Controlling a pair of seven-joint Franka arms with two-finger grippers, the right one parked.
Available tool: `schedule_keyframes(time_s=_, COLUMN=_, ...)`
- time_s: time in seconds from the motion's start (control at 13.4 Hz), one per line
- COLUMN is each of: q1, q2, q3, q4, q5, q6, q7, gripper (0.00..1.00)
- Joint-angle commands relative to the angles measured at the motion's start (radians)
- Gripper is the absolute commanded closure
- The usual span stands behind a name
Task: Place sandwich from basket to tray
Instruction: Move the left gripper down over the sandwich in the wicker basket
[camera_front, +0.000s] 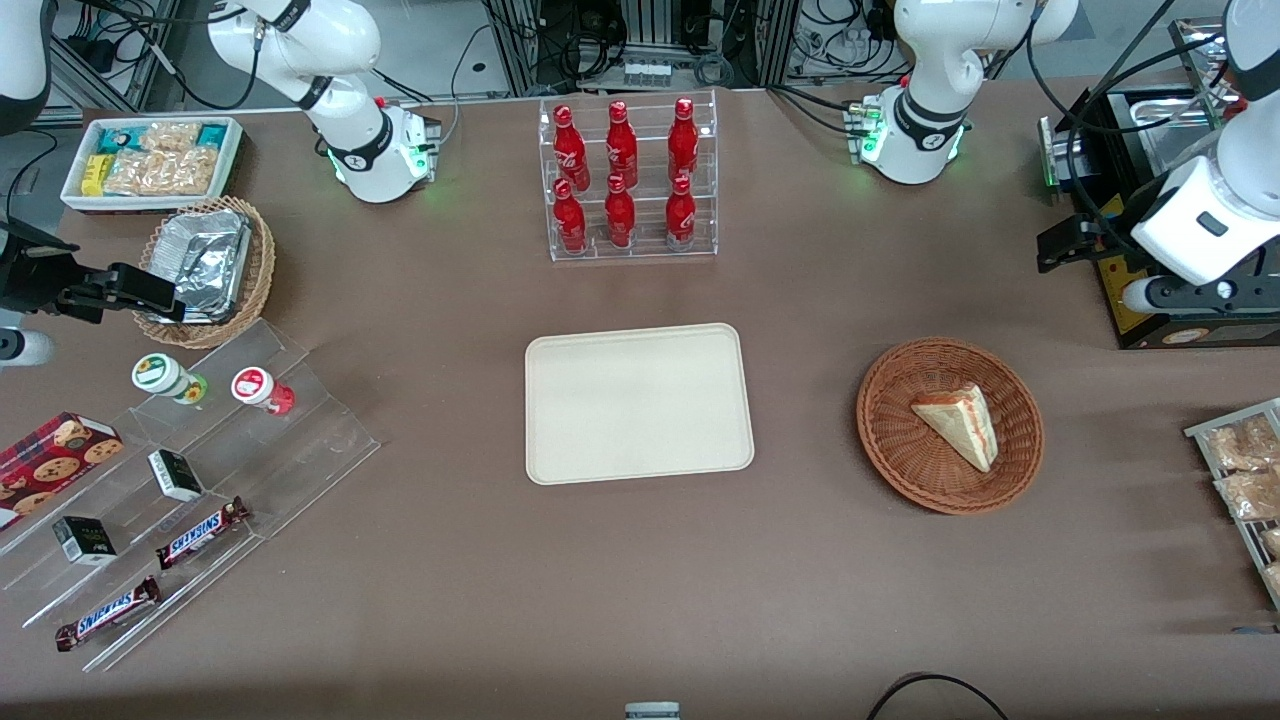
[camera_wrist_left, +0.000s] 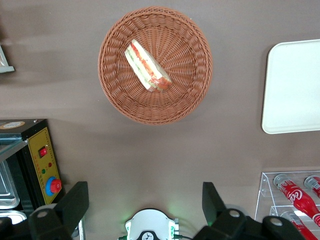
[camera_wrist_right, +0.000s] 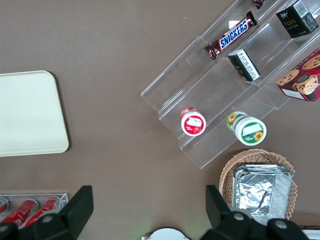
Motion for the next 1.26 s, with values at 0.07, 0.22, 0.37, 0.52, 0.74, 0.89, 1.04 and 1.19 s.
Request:
schedule_keyframes(time_s=0.07, q1=0.005, q2=0.027, q3=0.004, q4=0.038, q5=-0.001, q6=-0.025, q7=0.014, gripper=0.0)
schedule_keyframes(time_s=0.22, q1=0.005, q2=0.045, q3=0.004, q4=0.029, q5=-0.001, q6=-0.019, q7=0.012, gripper=0.0)
schedule_keyframes(time_s=0.37, q1=0.002, q2=0.076, q3=0.004, q4=0.013, q5=0.0, q6=0.028, q7=-0.003, gripper=0.0)
schedule_keyframes(time_s=0.52, q1=-0.003, q2=0.082, q3=0.004, q4=-0.042, q5=0.005, q6=0.094, q7=-0.005, gripper=0.0)
schedule_keyframes(time_s=0.74, q1=-0.003, q2=0.102, q3=0.004, q4=-0.112, q5=0.006, q6=0.186, q7=-0.006, gripper=0.0)
schedule_keyframes(time_s=0.89, q1=0.002, q2=0.116, q3=0.004, q4=-0.167, q5=0.006, q6=0.261, q7=-0.008, gripper=0.0)
schedule_keyframes(time_s=1.04, q1=0.003, q2=0.114, q3=0.005, q4=-0.252, q5=0.006, q6=0.359, q7=-0.008, gripper=0.0)
schedule_keyframes(time_s=1.19, q1=0.005, q2=0.114, q3=0.008, q4=-0.324, q5=0.005, q6=0.441, q7=-0.032, gripper=0.0)
